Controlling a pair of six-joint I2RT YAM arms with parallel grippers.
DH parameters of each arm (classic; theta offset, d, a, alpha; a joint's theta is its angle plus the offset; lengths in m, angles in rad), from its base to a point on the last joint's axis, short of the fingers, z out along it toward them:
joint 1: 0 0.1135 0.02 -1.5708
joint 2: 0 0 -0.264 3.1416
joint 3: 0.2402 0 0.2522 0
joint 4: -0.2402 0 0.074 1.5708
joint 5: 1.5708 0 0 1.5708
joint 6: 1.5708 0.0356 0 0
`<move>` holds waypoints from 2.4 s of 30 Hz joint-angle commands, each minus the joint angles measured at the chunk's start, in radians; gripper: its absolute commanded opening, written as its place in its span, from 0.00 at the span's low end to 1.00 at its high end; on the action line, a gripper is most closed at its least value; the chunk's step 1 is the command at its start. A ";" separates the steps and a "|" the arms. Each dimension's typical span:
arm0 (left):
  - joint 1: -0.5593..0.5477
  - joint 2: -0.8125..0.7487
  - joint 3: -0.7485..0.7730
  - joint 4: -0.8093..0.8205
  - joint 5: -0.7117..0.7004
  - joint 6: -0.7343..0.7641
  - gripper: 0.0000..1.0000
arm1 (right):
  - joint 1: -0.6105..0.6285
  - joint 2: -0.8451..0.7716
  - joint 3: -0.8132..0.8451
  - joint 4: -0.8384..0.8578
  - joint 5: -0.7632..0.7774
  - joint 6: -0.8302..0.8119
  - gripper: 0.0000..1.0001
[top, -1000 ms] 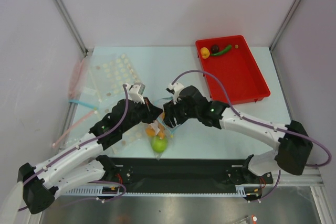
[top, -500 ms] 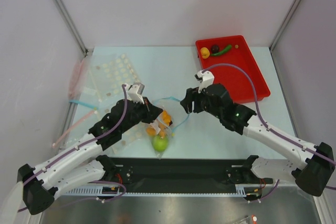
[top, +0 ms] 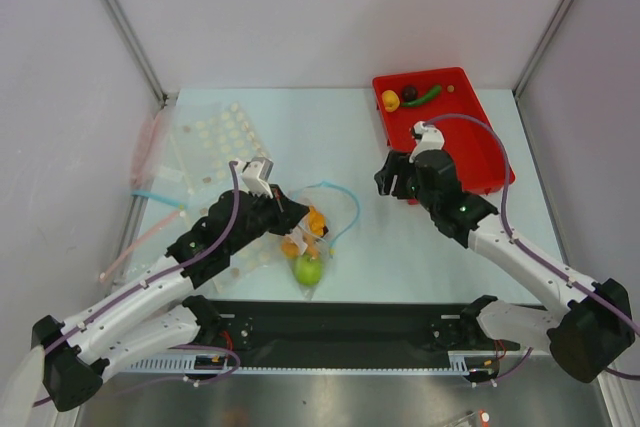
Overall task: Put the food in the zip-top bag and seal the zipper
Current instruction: Adjust the bin at the center of the board.
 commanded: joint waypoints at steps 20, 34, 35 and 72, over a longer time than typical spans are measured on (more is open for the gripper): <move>-0.002 0.004 0.012 0.050 -0.003 0.002 0.00 | -0.104 0.099 0.023 0.036 0.170 -0.087 0.71; -0.004 0.013 0.012 0.049 -0.017 0.005 0.00 | -0.147 0.517 0.236 -0.111 0.262 -0.099 0.71; -0.004 0.010 0.012 0.047 -0.018 0.003 0.00 | -0.149 0.537 0.241 -0.113 0.236 -0.094 0.70; -0.004 -0.004 0.016 0.031 -0.046 0.011 0.00 | 0.015 0.432 0.180 0.028 -0.054 -0.116 0.70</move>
